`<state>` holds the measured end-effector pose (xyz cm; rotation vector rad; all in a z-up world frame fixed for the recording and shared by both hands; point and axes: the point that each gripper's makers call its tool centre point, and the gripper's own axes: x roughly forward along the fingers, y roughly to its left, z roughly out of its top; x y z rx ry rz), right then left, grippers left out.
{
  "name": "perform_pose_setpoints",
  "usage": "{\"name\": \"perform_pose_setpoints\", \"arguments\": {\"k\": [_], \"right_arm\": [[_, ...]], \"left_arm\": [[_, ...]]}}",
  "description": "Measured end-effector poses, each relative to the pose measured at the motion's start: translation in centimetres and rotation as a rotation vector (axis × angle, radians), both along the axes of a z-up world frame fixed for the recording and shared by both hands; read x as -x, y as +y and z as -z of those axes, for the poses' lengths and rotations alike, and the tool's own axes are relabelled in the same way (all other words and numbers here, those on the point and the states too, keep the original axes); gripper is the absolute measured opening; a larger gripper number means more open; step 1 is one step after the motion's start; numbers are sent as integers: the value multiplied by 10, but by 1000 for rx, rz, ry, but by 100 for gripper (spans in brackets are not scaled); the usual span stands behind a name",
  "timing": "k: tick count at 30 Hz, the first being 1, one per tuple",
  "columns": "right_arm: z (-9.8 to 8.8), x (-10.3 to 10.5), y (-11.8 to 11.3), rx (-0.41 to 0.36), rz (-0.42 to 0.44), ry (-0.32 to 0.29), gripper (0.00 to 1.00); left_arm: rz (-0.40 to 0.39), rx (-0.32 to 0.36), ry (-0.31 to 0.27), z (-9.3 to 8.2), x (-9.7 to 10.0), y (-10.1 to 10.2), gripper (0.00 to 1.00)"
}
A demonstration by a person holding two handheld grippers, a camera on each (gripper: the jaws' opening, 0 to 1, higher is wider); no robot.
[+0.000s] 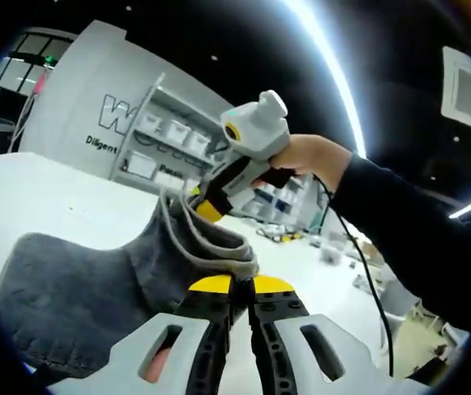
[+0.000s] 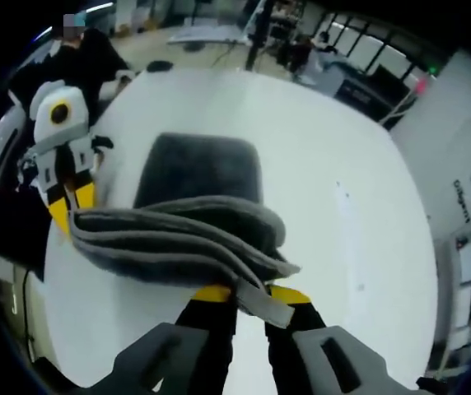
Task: Open the folded towel by lifting each exposed corner and separating the folded layers until the towel lies flat within the target outline without major curled edges
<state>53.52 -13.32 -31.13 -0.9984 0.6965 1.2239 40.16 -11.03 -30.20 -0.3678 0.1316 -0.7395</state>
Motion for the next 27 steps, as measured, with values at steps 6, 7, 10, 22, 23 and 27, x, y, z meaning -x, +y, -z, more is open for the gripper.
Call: {"name": "perform_pose_setpoints", "arguments": {"k": [6,7,10,22,23,27], "right_arm": [[5,0,-9,-3,15,-1,8],[6,1,-11,-3,18,-1,8],[8,3,-14,-5,21,-1,8],[14,5,-26,-2,41,5,8],[15,5,-27,0,43,5,8],[18,5,-35,10,53,8,8]], "left_arm": [[9,-9,4,3,0,-6,5],[10,-11,4,3,0,-8,5],[16,-16,4,4,0,-12,5],[32,-29,13,11,4,-21,5],[33,-29,15,12,4,-21,5],[37,-31,23,16,5,-24,5]]}}
